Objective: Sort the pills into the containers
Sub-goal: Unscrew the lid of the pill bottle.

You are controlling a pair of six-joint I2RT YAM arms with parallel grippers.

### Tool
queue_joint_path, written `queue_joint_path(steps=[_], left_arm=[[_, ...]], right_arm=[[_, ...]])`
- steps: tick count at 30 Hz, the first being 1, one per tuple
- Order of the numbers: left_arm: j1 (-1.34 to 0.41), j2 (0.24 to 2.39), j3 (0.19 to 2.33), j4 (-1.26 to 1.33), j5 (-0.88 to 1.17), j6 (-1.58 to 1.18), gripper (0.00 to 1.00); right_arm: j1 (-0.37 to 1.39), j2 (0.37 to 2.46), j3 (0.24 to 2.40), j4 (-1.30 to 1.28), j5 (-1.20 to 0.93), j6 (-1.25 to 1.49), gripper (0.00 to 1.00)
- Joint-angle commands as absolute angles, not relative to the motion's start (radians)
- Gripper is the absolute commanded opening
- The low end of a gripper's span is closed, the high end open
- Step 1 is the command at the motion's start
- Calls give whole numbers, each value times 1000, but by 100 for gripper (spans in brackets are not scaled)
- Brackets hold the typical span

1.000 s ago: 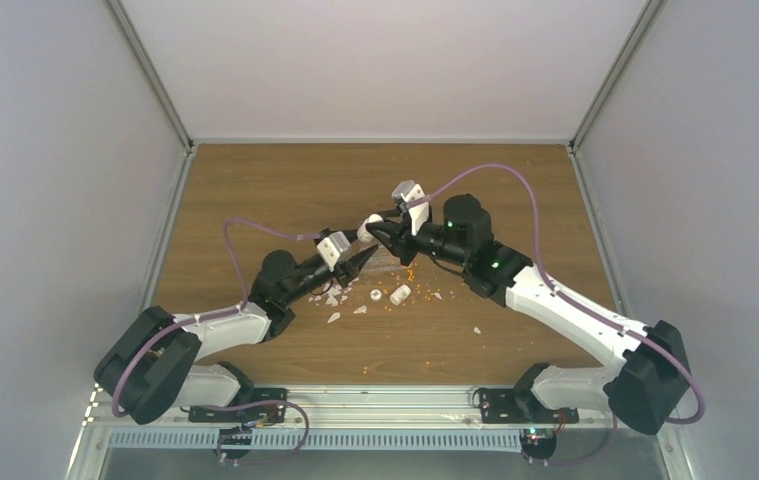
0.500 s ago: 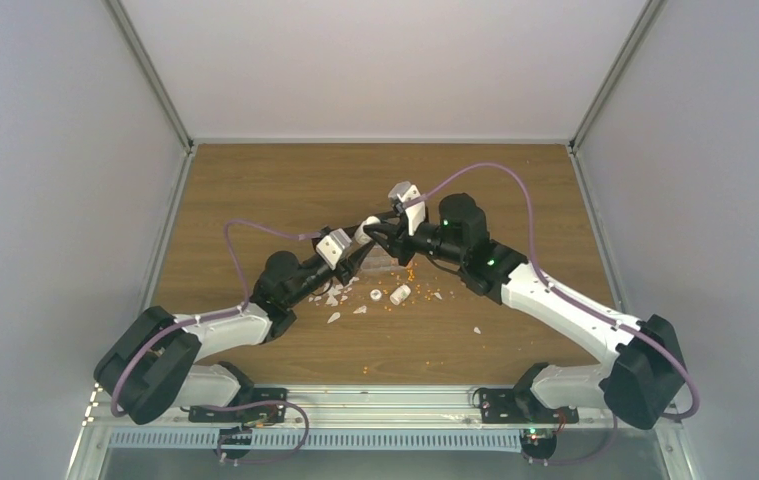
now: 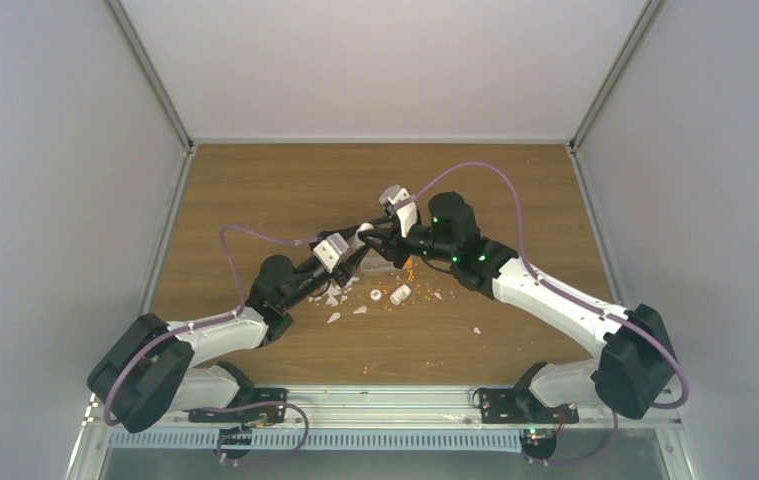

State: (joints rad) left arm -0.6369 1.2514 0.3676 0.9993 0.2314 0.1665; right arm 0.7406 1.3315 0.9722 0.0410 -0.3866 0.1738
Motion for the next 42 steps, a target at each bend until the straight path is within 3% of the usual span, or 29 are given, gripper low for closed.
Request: queue_joint_path(steps=[1,6,15,25,28,30,32,34,35,38,42], left_arm=[[-632,1230,360,1091,241,197,99],[-632,1260,382,1070,249,200,95],[-632,1324,435,1009,261,206,98],[-633,1293,415,1028,256,201,95],[-634,1292,414,1028,261,201,87],[-633,1291,413,1029,265,205,72],[-634,1290,410,1029,270,211,65],[-634,1289,407,1032,274,217,65],[-634,1288,405,1033,281,221,65],[-634,1286,406,1026,302,225,62],[-634,1282,411,1015,324,227,58]], right_arm=[[743,1329,1000,7,-396,175,41],[744,1310,1010,5,-372,167,41],[743,1274,1009,8,-352,165,41],[744,1300,1008,7,-373,165,41],[744,1308,1011,6,-380,169,41],[743,1311,1012,5,-383,170,41],[744,1310,1015,5,-381,168,42],[744,1305,1015,5,-378,164,48],[744,1302,1015,5,-376,160,57],[742,1292,1008,5,-367,160,98],[732,1292,1009,13,-398,180,100]])
